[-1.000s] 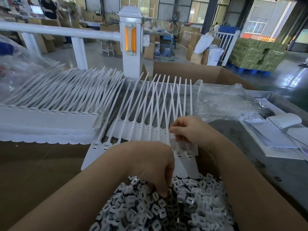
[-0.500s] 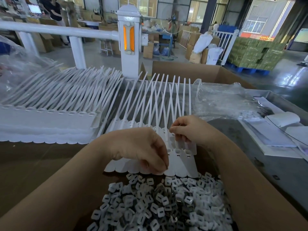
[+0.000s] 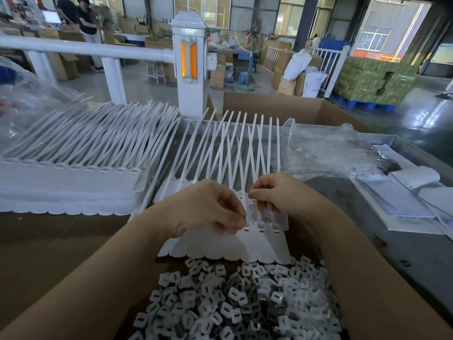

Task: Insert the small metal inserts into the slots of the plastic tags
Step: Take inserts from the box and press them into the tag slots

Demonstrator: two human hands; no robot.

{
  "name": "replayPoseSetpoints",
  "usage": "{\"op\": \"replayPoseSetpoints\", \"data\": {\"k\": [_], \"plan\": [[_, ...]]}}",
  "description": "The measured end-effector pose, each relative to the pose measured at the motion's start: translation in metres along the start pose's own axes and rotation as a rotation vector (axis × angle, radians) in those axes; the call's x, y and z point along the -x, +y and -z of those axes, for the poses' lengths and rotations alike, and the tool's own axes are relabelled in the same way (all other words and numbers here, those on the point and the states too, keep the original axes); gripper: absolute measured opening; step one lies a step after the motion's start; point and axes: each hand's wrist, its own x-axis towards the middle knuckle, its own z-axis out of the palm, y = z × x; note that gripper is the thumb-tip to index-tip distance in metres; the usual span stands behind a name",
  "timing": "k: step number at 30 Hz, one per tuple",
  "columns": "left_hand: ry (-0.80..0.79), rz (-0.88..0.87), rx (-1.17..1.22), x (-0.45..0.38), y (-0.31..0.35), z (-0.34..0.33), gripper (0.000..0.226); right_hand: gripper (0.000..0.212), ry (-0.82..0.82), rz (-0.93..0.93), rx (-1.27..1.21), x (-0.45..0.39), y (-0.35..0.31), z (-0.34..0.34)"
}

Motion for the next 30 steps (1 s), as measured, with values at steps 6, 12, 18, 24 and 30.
{"op": "replayPoseSetpoints", "data": {"k": [6, 12, 18, 24, 30], "plan": [[0.197, 0.002, 0.343, -0.008, -0.009, 0.000, 0.009, 0.008, -0.028, 0.021, -0.048, -0.001, 0.001, 0.003], [0.284, -0.016, 0.278, -0.013, -0.014, -0.003, 0.008, 0.010, -0.128, 0.052, -0.067, 0.003, 0.001, 0.009], [0.293, -0.048, 0.168, -0.015, -0.013, -0.008, 0.018, 0.012, -0.179, 0.085, 0.000, 0.006, -0.004, 0.010], [0.279, -0.077, 0.065, -0.017, -0.013, -0.011, 0.013, 0.010, -0.167, 0.079, -0.001, 0.007, -0.005, 0.006], [0.416, -0.037, -0.178, -0.023, -0.017, -0.011, 0.016, 0.011, -0.142, 0.040, -0.029, 0.006, -0.004, 0.006]]}}
